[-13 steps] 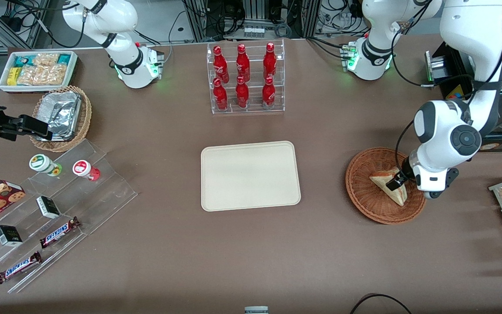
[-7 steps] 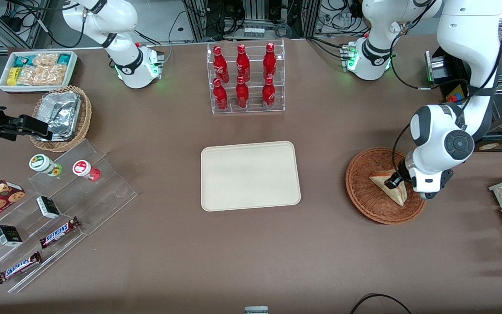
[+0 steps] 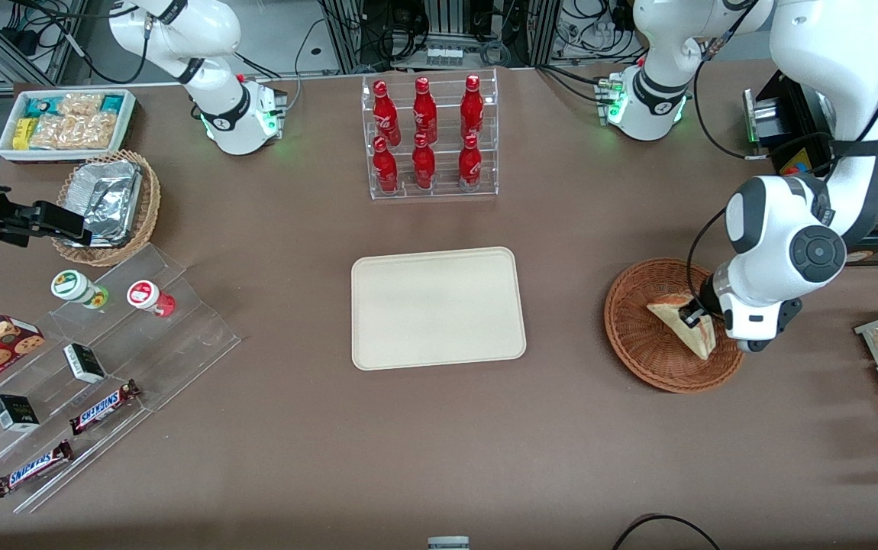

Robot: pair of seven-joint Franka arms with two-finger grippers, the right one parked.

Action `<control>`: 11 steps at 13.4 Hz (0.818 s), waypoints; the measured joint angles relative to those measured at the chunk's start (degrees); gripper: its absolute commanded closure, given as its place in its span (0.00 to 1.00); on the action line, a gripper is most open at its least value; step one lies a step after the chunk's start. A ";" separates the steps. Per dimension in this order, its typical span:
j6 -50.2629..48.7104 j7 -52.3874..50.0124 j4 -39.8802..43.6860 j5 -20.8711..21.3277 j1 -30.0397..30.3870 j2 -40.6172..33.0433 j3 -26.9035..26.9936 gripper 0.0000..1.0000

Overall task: Place sandwich from basket to tray
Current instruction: 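Lift the sandwich and carry it with the left gripper to the tray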

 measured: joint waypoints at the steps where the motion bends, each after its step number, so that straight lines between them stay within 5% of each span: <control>1: -0.94 0.65 1.29 0.02 -1.46 0.00 -0.15 1.00; 11: -1.67 3.01 9.89 0.04 -23.06 5.09 -0.72 1.00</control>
